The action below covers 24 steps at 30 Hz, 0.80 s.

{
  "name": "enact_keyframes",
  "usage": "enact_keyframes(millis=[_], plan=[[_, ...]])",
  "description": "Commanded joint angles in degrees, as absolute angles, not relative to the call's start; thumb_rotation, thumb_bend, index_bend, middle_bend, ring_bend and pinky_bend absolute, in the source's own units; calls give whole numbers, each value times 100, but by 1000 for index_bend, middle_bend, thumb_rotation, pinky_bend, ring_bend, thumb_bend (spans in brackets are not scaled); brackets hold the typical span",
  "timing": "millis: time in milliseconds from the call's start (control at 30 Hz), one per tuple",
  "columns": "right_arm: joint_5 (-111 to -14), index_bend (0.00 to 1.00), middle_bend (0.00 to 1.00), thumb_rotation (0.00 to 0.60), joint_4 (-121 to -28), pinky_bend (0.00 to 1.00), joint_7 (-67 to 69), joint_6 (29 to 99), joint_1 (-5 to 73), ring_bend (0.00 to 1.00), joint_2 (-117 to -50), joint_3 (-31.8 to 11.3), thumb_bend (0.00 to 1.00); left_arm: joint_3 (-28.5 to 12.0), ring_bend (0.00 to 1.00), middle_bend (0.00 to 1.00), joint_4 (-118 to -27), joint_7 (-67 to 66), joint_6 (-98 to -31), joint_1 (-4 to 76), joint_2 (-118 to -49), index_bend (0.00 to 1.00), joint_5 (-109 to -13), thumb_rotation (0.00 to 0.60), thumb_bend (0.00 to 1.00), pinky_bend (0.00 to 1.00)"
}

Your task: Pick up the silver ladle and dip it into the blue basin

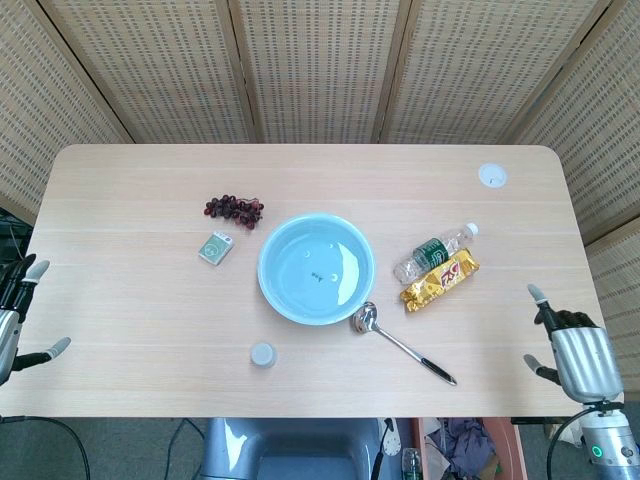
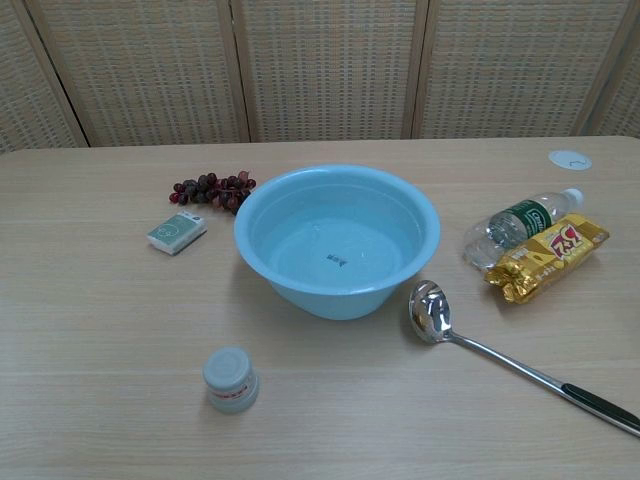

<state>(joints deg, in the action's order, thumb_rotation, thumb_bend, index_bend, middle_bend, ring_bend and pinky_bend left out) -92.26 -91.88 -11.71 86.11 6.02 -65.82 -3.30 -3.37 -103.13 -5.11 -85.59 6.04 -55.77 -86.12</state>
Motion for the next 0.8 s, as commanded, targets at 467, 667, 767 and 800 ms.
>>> enact_keyframes(millis=[467, 667, 767, 800], plan=[[-11991, 143, 974, 600, -8598, 1000, -1894, 6310, 2435, 951, -6730, 665, 642, -448, 0, 0, -10308, -988, -8242, 784, -5773, 0, -8199, 600, 0, 0], [-11871, 211, 979, 600, -8658, 1000, -2490, 5522, 2696, 951, -6966, 638, 690, -479, 0, 0, -10288, -999, -8177, 824, -5787, 0, -8102, 600, 0, 0], [-11685, 266, 983, 600, -8714, 1000, -2647, 5151, 2779, 951, -7060, 623, 700, -492, 0, 0, -10283, -971, -8158, 838, -5777, 0, -8079, 600, 0, 0], [-11625, 279, 984, 600, -8728, 1000, -2696, 5053, 2796, 951, -7085, 618, 701, -494, 0, 0, -10279, -963, -8152, 842, -5774, 0, -8073, 600, 0, 0]])
